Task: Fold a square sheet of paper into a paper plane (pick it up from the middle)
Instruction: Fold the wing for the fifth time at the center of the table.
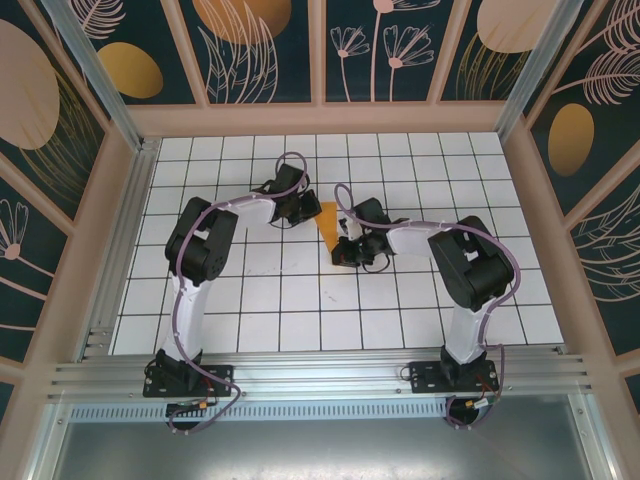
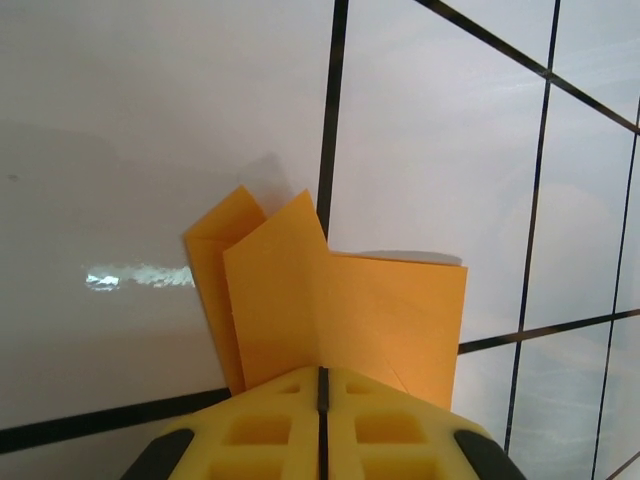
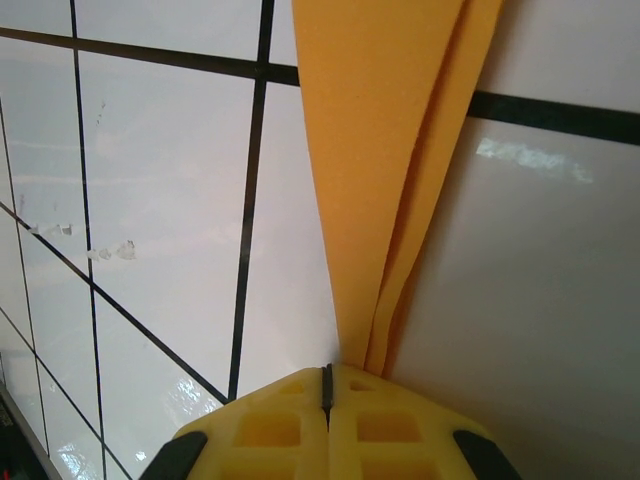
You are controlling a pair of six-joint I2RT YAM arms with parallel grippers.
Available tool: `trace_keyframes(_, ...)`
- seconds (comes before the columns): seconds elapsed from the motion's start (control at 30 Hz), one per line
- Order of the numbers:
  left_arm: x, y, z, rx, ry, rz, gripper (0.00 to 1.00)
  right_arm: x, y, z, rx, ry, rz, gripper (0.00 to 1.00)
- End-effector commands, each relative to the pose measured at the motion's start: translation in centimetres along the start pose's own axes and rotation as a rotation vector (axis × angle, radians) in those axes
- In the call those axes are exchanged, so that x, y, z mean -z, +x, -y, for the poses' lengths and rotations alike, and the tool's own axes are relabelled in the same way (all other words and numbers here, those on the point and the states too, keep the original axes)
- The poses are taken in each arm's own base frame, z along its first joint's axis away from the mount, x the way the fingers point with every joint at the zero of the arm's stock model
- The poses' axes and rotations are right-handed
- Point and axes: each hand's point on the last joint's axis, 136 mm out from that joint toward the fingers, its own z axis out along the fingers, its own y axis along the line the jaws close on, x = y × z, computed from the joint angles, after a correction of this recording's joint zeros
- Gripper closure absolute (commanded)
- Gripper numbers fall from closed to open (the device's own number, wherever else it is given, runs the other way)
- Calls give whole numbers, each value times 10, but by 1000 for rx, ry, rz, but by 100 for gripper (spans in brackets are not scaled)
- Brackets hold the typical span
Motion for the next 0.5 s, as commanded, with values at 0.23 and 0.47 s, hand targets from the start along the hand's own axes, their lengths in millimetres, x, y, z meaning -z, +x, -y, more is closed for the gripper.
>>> trace_keyframes(0.23,47,37,65,-52,304,22,90,-4,36,40,-168,80,-107,100)
trace_keyframes(0.47,32,66,49,-31,276,-43,96,-6,36,47,-201,97,-120,100)
